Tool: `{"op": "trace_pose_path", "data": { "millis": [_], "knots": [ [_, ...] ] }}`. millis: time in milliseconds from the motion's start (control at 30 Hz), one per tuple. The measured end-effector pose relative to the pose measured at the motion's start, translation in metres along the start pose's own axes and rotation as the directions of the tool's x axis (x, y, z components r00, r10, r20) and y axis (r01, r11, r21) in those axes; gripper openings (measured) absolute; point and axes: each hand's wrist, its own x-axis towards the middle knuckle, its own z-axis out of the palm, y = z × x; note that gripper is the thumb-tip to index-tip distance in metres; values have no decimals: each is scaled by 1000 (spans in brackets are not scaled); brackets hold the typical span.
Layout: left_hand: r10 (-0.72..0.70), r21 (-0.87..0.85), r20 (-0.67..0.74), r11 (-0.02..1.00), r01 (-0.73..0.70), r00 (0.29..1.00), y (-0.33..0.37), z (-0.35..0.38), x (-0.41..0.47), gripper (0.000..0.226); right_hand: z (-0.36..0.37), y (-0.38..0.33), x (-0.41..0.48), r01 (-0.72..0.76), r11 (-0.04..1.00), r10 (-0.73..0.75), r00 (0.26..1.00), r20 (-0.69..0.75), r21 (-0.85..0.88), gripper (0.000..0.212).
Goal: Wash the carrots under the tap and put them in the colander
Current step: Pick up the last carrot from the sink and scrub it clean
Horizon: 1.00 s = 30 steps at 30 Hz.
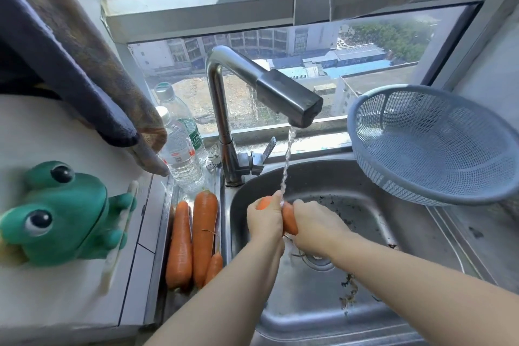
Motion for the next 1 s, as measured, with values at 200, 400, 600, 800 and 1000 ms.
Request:
{"op": "trace_pose_path", "data": {
  "millis": [200, 400, 600, 800, 1000],
  "knots": [
    [166, 296, 289, 921, -253, 943, 3, -21, -7, 29, -3, 16, 11, 71, 992, -85, 987, 136, 102, 14],
    [-308, 531, 645, 839, -121, 699, 35, -47, -13, 36, -35, 43, 18, 77, 989, -132, 845, 518, 127, 26],
    [-453, 726, 519, 682, -94, 725, 32, -49, -20, 39, -29, 43, 25, 218, 976, -200, 892, 406, 0, 47],
    [-474, 475, 281, 824, 308, 834, 29, -58, -30, 43, -1, 51, 30, 262, 958, -269, 962, 53, 112, 57],
    [-530, 298, 214, 836, 461, 821, 37, -65, -40, 46, 30, 27, 28, 204, 951, -197, 979, -56, 233, 78]
  ]
}}
